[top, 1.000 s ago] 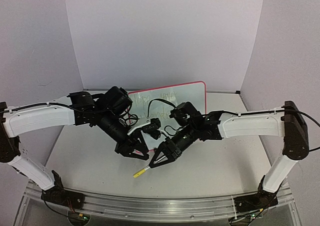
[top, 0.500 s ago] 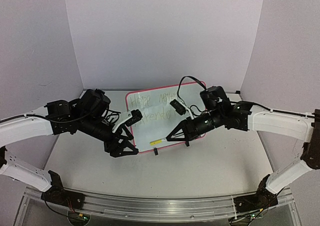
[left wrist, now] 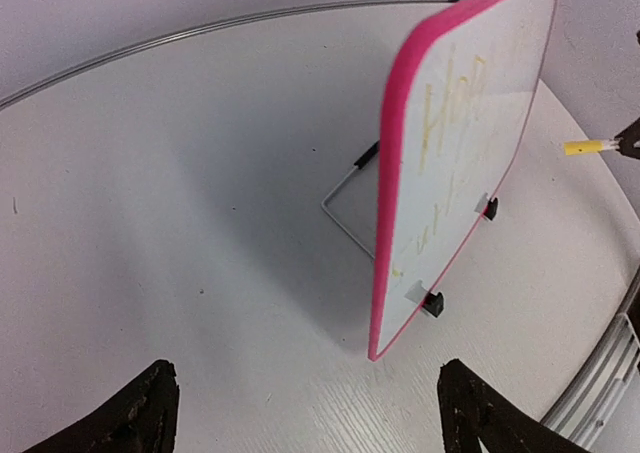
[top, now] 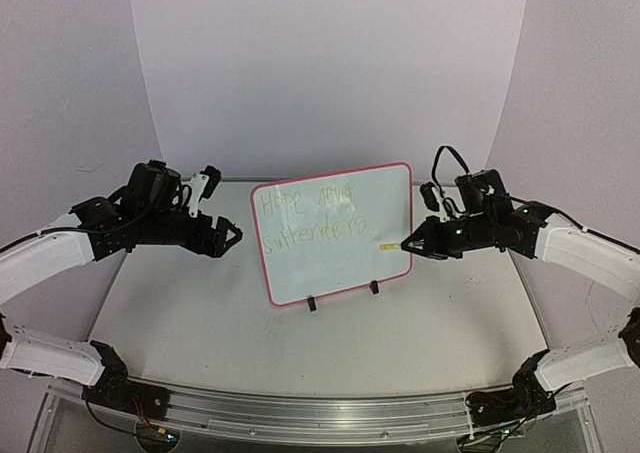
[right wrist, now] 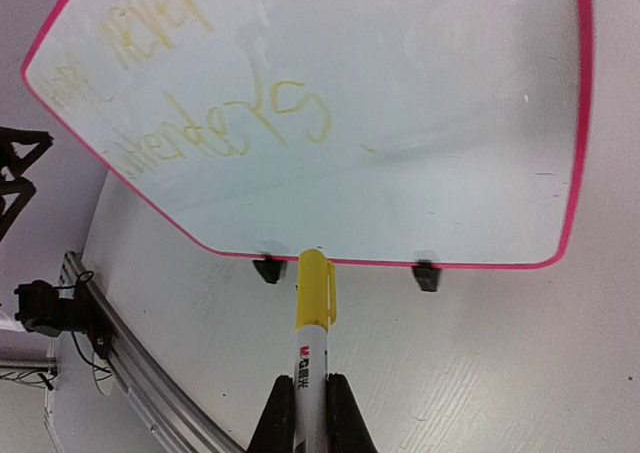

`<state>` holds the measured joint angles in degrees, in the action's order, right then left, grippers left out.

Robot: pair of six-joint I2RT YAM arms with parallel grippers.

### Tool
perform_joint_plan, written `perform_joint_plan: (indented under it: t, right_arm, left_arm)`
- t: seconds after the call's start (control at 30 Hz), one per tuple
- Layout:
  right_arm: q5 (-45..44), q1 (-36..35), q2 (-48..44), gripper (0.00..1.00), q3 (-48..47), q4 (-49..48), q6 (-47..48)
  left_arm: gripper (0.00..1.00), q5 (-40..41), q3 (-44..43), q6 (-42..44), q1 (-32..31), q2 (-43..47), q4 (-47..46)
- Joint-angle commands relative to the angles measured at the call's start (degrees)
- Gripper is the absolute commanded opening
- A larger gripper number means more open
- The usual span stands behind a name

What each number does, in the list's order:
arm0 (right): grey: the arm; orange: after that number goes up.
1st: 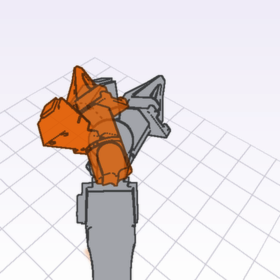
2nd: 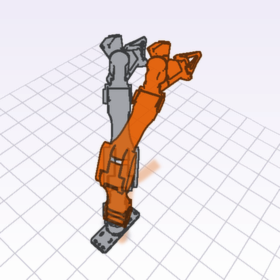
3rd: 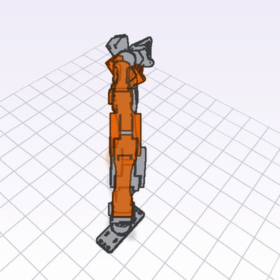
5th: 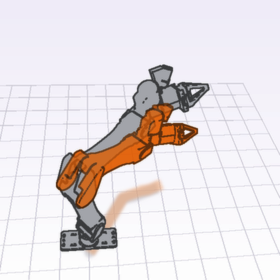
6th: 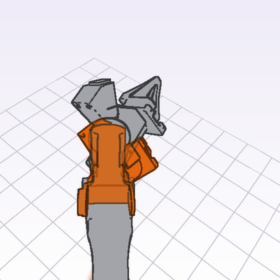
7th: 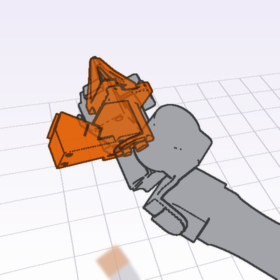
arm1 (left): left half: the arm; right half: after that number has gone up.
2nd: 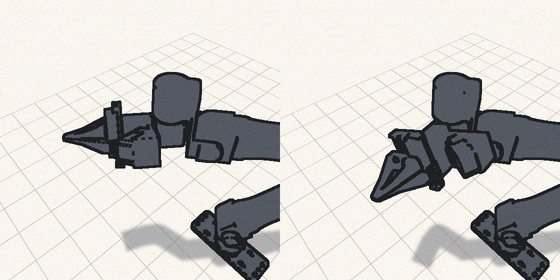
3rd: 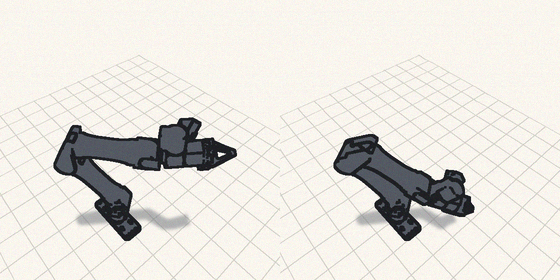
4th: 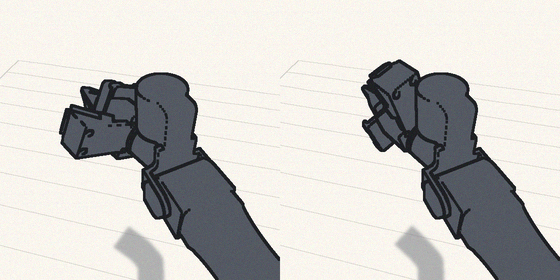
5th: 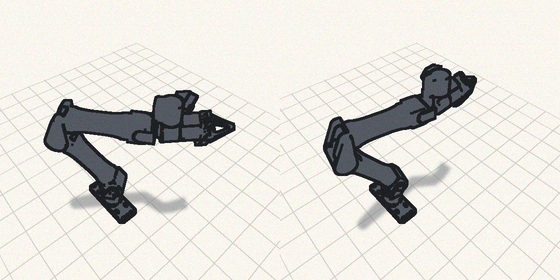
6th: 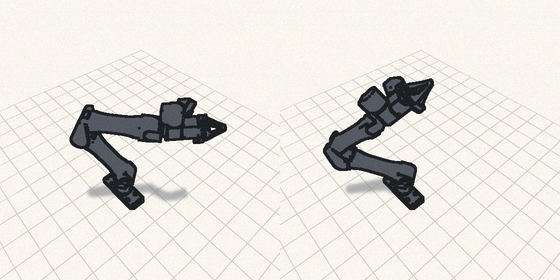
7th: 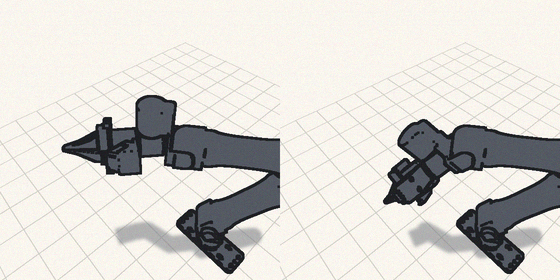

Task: Write a sentence on the whiteboard
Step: Put down the whiteboard marker at the center of the board, then reset both arms

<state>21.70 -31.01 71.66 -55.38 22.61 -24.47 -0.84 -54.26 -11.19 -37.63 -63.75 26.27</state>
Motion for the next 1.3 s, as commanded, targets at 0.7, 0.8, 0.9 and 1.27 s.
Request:
perform_joint_plan:
  t: [0.7, 0.8, 0.9, 1.27]
  right_arm:
    - [-17.03, 16.22, 16.67, 0.08, 4.79, -28.45, 8.10]
    - [-18.09, 16.66, 17.81, 0.21, 5.94, -30.87, 7.69]
    - [-18.17, 16.85, 17.60, 0.37, 7.03, -31.55, 7.37]
    - [-19.60, 18.33, 13.69, 0.86, 10.19, -30.93, 8.66]
  left_arm:
    - [0.92, 9.43, 11.03, -8.23, 21.65, -3.69, -18.20]
    - [0.92, 9.83, 11.82, -8.11, 21.67, -3.13, -18.68]
    - [0.93, 10.28, 12.23, -7.66, 21.77, -3.11, -18.82]
    - [0.95, 8.38, 11.91, -6.60, 24.52, -6.78, -21.35]
